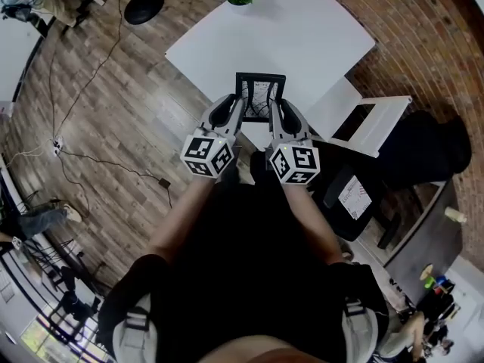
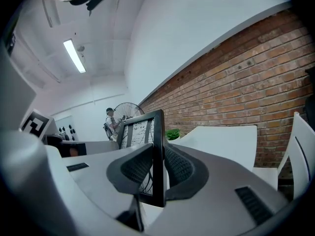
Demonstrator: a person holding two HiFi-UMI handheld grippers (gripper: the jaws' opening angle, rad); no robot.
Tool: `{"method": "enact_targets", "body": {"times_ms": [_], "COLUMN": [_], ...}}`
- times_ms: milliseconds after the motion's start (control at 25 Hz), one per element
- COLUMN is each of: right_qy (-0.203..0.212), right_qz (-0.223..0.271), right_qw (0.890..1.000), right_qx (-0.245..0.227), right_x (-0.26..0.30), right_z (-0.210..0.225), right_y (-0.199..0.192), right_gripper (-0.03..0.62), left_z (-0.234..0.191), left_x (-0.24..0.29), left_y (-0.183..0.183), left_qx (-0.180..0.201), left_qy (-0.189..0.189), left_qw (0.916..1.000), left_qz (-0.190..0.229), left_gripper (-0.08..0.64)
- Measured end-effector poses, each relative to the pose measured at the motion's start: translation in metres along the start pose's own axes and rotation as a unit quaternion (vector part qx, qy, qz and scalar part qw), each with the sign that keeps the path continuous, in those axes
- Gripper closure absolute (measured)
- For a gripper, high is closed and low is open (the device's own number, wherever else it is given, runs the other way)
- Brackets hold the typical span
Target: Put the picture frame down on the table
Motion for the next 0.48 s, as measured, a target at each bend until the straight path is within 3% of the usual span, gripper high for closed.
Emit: {"method": "enact_targets", "body": {"times_ms": [480], "right_qy": [0.064], "right_qz": [-0.039], "right_qw": [0.997], "right_qx": [-0.017], "right_x": [0.069], "right_z": [0.022], "right_y": [0.013], "right_gripper": [0.528], "left_z": [-0.029], "left_x": [0.047], "left_y": [0.007], "left_qx": [-0.011], "left_qy": [0.070], "left_qw": [0.9974], "left_qz": [0.013], "left_gripper": [0.482]}}
Point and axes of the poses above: the fingertips, and each gripper's own axes: x forward along the fingers, z to its right, y out of its top, the point moved 3 cm from there along -x, backward along the fingers, and after that the axes turned 12 degrees about -y, right-handed, at the moved point
